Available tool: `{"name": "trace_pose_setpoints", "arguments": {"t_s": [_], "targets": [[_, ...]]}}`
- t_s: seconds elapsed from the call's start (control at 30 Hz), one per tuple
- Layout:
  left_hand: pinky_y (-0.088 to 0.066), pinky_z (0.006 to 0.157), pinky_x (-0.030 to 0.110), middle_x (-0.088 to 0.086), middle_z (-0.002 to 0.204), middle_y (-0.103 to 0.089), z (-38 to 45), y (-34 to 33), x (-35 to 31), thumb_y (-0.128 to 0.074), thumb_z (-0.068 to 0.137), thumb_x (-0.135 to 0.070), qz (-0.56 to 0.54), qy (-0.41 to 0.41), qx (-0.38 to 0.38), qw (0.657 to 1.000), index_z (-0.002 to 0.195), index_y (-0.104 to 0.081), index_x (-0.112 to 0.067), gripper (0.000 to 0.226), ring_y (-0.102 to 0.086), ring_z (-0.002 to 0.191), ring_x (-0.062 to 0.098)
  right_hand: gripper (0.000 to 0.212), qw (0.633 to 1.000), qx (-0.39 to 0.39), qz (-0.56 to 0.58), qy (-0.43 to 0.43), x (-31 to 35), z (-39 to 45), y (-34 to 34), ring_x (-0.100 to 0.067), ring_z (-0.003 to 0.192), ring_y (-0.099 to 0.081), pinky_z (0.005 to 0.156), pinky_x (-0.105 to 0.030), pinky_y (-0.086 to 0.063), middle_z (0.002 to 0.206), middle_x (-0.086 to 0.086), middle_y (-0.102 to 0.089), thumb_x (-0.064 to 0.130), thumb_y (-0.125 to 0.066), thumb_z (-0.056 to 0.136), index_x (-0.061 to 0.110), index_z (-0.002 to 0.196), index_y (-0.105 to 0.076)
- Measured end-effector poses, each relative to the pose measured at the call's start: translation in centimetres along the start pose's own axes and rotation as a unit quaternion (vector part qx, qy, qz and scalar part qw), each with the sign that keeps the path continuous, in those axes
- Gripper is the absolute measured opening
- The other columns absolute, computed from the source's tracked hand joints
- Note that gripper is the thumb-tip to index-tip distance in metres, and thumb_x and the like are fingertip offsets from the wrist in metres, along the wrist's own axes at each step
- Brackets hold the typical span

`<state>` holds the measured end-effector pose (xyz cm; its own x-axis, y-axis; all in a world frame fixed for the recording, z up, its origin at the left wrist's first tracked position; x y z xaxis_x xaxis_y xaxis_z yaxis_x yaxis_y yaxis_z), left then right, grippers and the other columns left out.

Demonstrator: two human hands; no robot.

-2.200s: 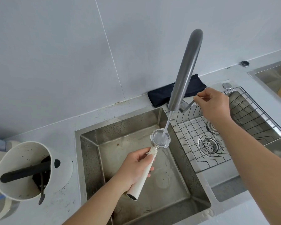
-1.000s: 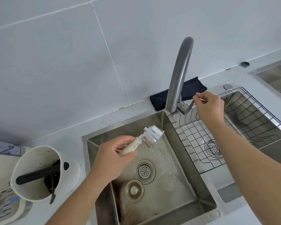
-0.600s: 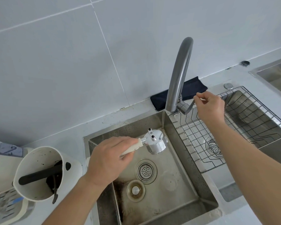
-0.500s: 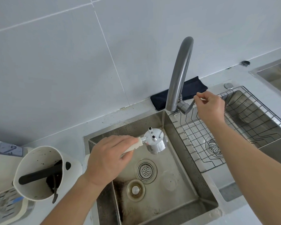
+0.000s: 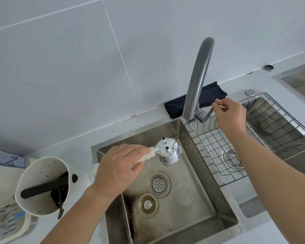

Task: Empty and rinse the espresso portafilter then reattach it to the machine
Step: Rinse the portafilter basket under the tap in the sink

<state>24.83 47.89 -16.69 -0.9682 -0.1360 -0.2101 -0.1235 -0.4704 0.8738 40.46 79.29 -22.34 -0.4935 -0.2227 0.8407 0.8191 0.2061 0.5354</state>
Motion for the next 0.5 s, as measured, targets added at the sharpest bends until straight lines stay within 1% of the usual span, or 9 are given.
{"name": "trace_pose_setpoints", "arguments": {"t_s": [0.1,0.23,0.3,0.37,0.4,0.43,0.47,0.5], "targets": [[-0.057,0.063,0.037,-0.006,0.095,-0.076,-0.6,-1.0,0.9,-0.076,0.072,-0.009,0.008,0.008,0.037,0.999,0.101,-0.076,-0.020,0.031,-0.069,0.080,0.016,0.018,1.000,0.000,0.003,0.000,0.0,0.1,0.0,-0.011,0.057,-0.058,0.066,-0.030,-0.057,0.084,-0.004,-0.071,0.027,-0.062,0.094,0.015,0.103,-0.072],[-0.058,0.069,0.034,-0.006,0.097,-0.075,-0.9,-1.7,0.8,-0.074,0.075,-0.011,-0.012,0.025,0.057,0.998,0.104,-0.075,-0.020,0.030,-0.069,0.084,0.015,0.019,1.000,0.001,0.005,0.003,-0.1,0.1,-0.1,-0.013,0.055,-0.058,0.064,-0.031,-0.057,0.081,-0.005,-0.071,0.027,-0.062,0.094,0.015,0.103,-0.073],[-0.058,0.070,0.031,-0.007,0.097,-0.074,-0.8,-1.9,0.5,-0.074,0.076,-0.011,-0.026,0.050,0.068,0.996,0.106,-0.074,-0.021,0.032,-0.068,0.084,0.013,0.019,1.000,0.000,0.004,0.005,-0.2,0.1,-0.1,-0.009,0.055,-0.056,0.062,-0.027,-0.052,0.081,-0.004,-0.070,0.027,-0.062,0.095,0.013,0.103,-0.072],[-0.057,0.071,0.027,-0.011,0.098,-0.073,-1.0,-2.0,0.5,-0.075,0.077,-0.013,-0.058,0.104,0.083,0.989,0.109,-0.072,-0.024,0.034,-0.067,0.084,0.010,0.020,1.000,-0.002,0.003,0.007,-0.1,0.1,-0.1,-0.006,0.057,-0.056,0.064,-0.025,-0.050,0.082,-0.004,-0.071,0.027,-0.062,0.095,0.013,0.103,-0.073],[-0.056,0.070,0.026,-0.014,0.097,-0.073,-1.1,-2.1,0.4,-0.074,0.078,-0.015,-0.096,0.145,0.091,0.981,0.110,-0.071,-0.027,0.034,-0.067,0.083,0.008,0.020,1.000,-0.003,0.003,0.006,-0.1,0.1,-0.1,-0.005,0.057,-0.056,0.064,-0.026,-0.051,0.083,-0.003,-0.071,0.027,-0.062,0.095,0.013,0.103,-0.072],[-0.057,0.069,0.024,-0.016,0.095,-0.073,-1.2,-2.1,0.3,-0.073,0.080,-0.016,-0.151,0.196,0.099,0.964,0.110,-0.071,-0.030,0.033,-0.067,0.081,0.006,0.019,1.000,-0.004,0.004,0.006,-0.1,0.0,-0.2,-0.005,0.058,-0.056,0.064,-0.027,-0.052,0.083,-0.003,-0.070,0.027,-0.062,0.095,0.013,0.103,-0.072],[-0.057,0.069,0.022,-0.017,0.092,-0.074,-1.3,-2.2,0.1,-0.073,0.082,-0.016,-0.218,0.254,0.106,0.936,0.108,-0.071,-0.033,0.032,-0.068,0.081,0.005,0.019,1.000,-0.004,0.005,0.005,-0.2,-0.1,-0.2,-0.005,0.058,-0.056,0.065,-0.027,-0.053,0.083,-0.002,-0.070,0.027,-0.062,0.095,0.014,0.102,-0.072],[-0.057,0.069,0.020,-0.018,0.090,-0.074,-1.4,-2.4,-0.2,-0.073,0.082,-0.014,-0.280,0.315,0.111,0.900,0.106,-0.071,-0.036,0.032,-0.070,0.080,0.004,0.018,1.000,-0.004,0.005,0.005,-0.2,-0.1,-0.2,-0.005,0.058,-0.056,0.065,-0.027,-0.054,0.083,-0.002,-0.070,0.027,-0.062,0.095,0.014,0.102,-0.072]]}}
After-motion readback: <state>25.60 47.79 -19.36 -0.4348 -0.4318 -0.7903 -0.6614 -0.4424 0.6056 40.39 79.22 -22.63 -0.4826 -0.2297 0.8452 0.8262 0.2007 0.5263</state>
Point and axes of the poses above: each hand's wrist, its own z-axis towards the middle knuckle, its own y-axis out of the back of the hand, x = y × z, the point moved 3 cm from there along z, towards the middle knuckle
